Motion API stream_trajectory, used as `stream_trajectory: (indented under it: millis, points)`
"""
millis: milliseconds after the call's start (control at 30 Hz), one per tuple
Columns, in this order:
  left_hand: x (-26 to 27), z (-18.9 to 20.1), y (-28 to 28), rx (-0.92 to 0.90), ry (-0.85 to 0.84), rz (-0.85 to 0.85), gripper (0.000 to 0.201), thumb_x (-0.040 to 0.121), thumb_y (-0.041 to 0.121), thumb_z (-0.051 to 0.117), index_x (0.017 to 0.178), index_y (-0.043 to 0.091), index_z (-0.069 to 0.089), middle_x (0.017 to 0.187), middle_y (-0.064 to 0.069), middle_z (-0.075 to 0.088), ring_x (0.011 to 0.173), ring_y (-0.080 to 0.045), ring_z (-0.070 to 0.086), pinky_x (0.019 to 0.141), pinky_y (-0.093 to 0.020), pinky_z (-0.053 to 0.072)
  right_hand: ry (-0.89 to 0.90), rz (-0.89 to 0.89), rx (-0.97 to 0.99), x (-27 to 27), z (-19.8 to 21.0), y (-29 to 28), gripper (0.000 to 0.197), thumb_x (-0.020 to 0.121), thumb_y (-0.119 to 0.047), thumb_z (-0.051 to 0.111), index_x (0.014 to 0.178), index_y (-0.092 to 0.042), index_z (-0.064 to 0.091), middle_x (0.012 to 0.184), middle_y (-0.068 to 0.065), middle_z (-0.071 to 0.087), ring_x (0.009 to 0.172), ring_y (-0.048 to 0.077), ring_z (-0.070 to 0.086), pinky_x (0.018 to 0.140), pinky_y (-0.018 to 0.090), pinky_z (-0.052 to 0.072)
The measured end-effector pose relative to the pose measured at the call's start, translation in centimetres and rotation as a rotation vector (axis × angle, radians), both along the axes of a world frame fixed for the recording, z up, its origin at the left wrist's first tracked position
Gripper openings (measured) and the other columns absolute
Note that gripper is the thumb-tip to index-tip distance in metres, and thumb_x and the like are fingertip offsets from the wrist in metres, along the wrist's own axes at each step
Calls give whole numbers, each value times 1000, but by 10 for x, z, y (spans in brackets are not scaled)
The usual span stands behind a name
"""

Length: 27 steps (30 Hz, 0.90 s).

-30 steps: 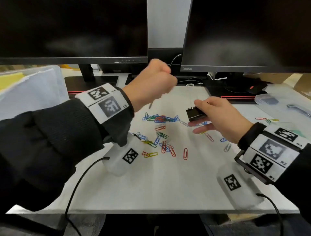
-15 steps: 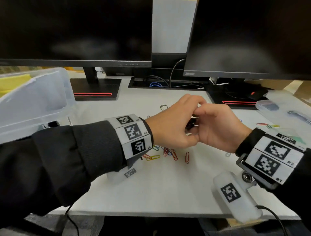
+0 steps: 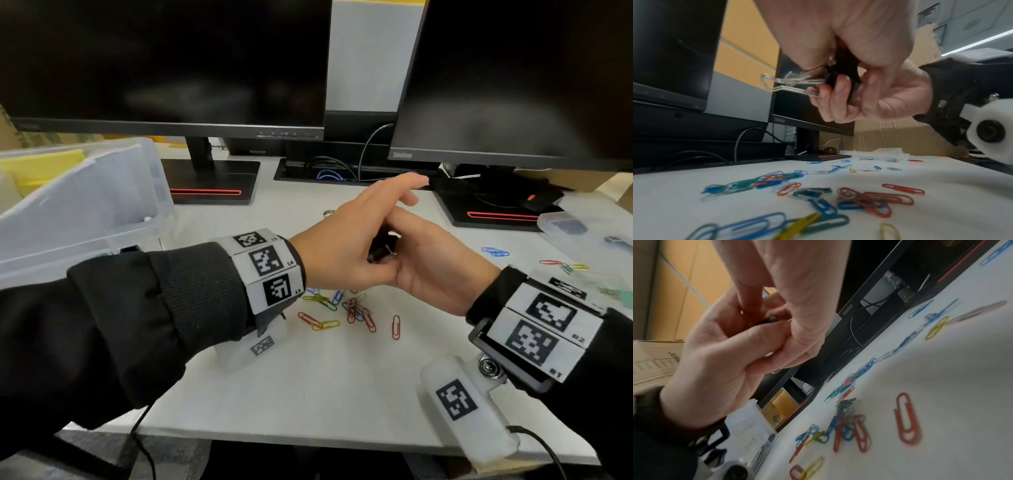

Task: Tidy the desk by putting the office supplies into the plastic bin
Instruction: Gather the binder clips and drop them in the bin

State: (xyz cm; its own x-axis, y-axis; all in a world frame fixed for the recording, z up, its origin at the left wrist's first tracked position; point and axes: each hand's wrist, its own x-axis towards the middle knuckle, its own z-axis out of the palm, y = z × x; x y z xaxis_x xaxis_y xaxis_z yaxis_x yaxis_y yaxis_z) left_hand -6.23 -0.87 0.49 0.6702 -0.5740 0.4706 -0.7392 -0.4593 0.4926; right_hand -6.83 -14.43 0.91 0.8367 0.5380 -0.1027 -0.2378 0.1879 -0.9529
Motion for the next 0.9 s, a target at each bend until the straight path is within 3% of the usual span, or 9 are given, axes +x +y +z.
stream_trajectory:
  millis: [133, 333, 467, 533, 667, 733, 767, 833, 900]
  points:
    - [-1, 2, 9, -28, 47, 72, 88, 79, 17, 70, 148, 15, 15, 143, -1, 44, 121, -11, 52, 99, -20, 44, -6, -7, -6, 4, 3, 5, 33, 97, -23, 36, 113, -8, 60, 94, 5, 68, 82, 10, 68, 65, 23, 56]
    - [-3, 9, 22, -75, 153, 54, 116, 61, 23, 85, 148, 18, 8, 150, -3, 34, 106, -5, 59, 96, -15, 44, -13, 68, 10, 6, 1, 15, 34, 96, -17, 33, 107, -14, 65, 97, 6, 66, 88, 21, 63, 77, 39, 52]
    - [-4, 3, 30, -48, 123, 71, 123, 54, 31, 88, 148, 20, 9, 146, -1, 36, 117, -6, 51, 99, -13, 41, 40, 32, 57, 6, 3, 28, 27, 92, -14, 37, 100, -7, 62, 89, 9, 62, 73, 16, 65, 57, 29, 56]
    - [-5, 1, 34, -18, 112, 73, 122, 54, 33, 88, 148, 17, 11, 141, -2, 37, 116, -3, 45, 97, -4, 35, 55, 3, 43, 8, 2, 35, 26, 91, -14, 39, 99, -6, 62, 90, 11, 62, 74, 17, 66, 56, 30, 56]
    - [-6, 9, 44, -52, 64, 168, 93, 71, 34, 77, 144, 13, 24, 141, -4, 36, 121, 4, 31, 91, 7, 26, 89, -3, 49, 12, -2, 48, 25, 90, -6, 37, 90, 8, 58, 92, 16, 50, 85, 26, 58, 66, 32, 57]
    - [-6, 13, 51, -102, -39, 330, 66, 85, 40, 61, 140, 14, 35, 139, -3, 39, 118, 2, 33, 91, 5, 26, 87, -33, 75, 13, -3, 52, 25, 91, -5, 41, 79, 3, 61, 93, 17, 51, 86, 25, 59, 70, 30, 59]
    - [-6, 15, 54, -140, -43, 451, 59, 89, 42, 56, 138, 14, 38, 138, -1, 41, 117, 1, 35, 89, 3, 29, 110, -54, 99, 13, -2, 53, 21, 92, -7, 42, 89, 1, 61, 96, 17, 52, 85, 23, 61, 66, 28, 59]
    - [-6, 14, 60, -203, 97, 674, 54, 90, 42, 52, 135, 15, 41, 133, 0, 44, 116, -6, 43, 86, -9, 34, 146, -101, 155, 14, -2, 55, 19, 92, -8, 42, 106, 1, 51, 102, 17, 53, 84, 24, 64, 61, 24, 58]
    - [-6, 11, 65, -262, 367, 735, 49, 89, 41, 55, 128, 13, 47, 122, 0, 53, 107, -12, 53, 81, -22, 43, 151, -138, 194, 14, -3, 57, 16, 92, -5, 41, 107, -2, 47, 102, 19, 53, 86, 27, 64, 61, 25, 59]
